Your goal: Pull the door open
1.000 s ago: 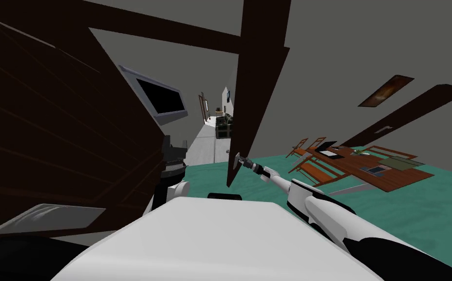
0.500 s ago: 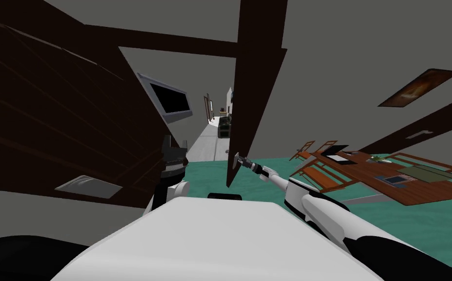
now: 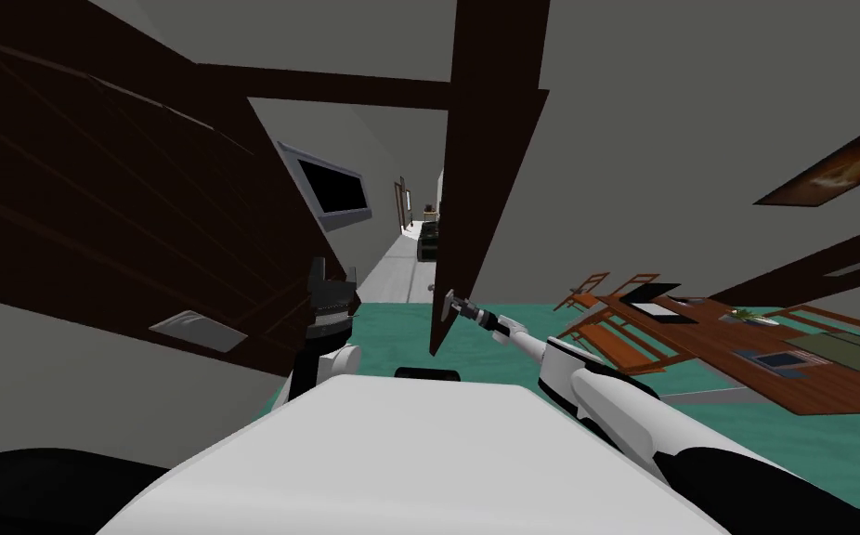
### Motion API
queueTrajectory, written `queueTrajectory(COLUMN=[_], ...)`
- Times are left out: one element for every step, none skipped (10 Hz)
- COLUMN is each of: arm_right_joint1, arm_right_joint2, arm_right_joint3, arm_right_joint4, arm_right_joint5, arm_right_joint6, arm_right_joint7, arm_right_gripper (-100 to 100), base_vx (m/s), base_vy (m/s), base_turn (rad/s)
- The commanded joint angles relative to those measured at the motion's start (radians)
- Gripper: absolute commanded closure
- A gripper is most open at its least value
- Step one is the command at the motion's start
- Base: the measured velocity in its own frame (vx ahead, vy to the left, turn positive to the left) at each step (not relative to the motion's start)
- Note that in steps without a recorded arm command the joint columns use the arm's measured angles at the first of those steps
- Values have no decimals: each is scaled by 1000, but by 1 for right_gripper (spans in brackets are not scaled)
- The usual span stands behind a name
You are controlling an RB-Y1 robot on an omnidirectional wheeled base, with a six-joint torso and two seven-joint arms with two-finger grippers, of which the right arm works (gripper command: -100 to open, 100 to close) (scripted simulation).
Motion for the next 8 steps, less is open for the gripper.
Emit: queueTrajectory(arm_right_joint1=[1,-2,-5,-8,-11,-14,-17,-20], arm_right_joint2=[3,6,9,12,15,18,21,24], arm_right_joint3=[3,4,4,4,4,4,4,4], arm_right_joint4=[7,11,15,19,23,26,30,33], arm_right_joint5=[6,8,11,14,16,19,21,24], arm_right_joint6=[-5,-7,-9,-11,-13,-15,-17,-19], arm_right_joint7=[-1,-2,-3,-4,-6,-7,-8,-9], arm_right_gripper=[100,100,100,100,100,100,100,100], base_vx=[-77,-77,-69,-47,-74,-105,-73,-35], base_vy=[-195,-183,-181,-212,-195,-179,-202,-187], base_turn=[101,108,104,114,131,136,133,106])
